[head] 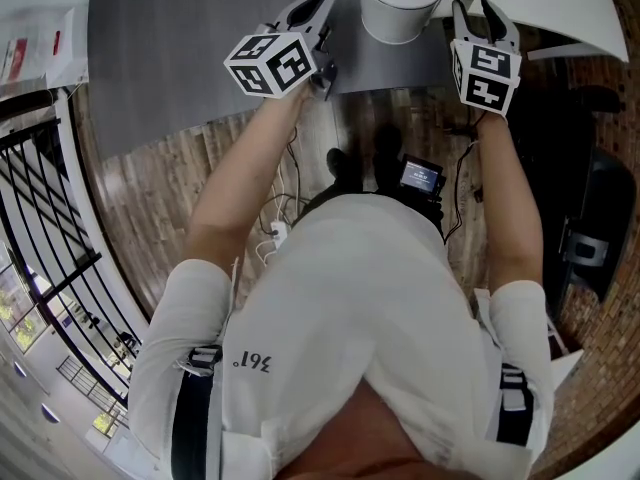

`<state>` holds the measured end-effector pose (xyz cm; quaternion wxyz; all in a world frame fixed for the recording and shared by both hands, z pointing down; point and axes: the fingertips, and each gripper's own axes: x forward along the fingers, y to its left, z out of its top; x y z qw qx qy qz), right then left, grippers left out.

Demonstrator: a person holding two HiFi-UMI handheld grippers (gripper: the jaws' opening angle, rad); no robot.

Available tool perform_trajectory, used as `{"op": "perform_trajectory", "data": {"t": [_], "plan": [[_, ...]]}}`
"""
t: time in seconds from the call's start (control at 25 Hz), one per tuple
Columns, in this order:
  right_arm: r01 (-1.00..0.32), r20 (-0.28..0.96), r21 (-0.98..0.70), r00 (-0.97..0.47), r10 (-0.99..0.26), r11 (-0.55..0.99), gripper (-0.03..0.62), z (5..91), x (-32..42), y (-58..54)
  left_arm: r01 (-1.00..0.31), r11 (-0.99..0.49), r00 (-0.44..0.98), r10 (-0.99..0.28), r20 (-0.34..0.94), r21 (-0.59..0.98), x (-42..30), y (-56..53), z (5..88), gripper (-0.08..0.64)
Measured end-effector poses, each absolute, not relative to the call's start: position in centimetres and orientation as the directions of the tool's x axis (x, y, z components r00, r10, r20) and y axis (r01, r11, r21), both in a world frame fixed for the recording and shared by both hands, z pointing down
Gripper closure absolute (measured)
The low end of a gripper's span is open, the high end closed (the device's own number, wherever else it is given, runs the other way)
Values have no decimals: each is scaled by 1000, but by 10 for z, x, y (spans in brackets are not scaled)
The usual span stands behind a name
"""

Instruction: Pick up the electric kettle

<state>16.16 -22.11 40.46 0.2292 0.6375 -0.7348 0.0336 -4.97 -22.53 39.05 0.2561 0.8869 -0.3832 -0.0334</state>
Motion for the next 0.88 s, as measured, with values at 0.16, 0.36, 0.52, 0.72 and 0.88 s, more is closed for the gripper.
{"op": "perform_trajectory", "data": {"t": [0.16, 0.36, 0.52, 0.72, 0.88], "plan": [[-953, 369, 235, -94, -925, 190, 420, 392, 162, -211, -664, -591, 709, -692, 135, 458, -47, -215, 379, 561], [-959, 348, 209, -108, -931, 189, 422, 368, 158, -194, -654, -611, 719, -685, 117, 446, -49, -198, 358, 561], [-967, 323, 173, -125, -938, 188, 459, 343, 155, -178, -641, -623, 728, -678, 98, 448, -54, -180, 339, 561], [-966, 277, 138, -173, -945, 217, 503, 311, 145, -159, -615, -653, 751, -657, 74, 442, -56, -154, 317, 561], [-966, 258, 117, -193, -947, 229, 520, 295, 139, -143, -604, -678, 766, -638, 73, 419, -55, -133, 305, 561]]}}
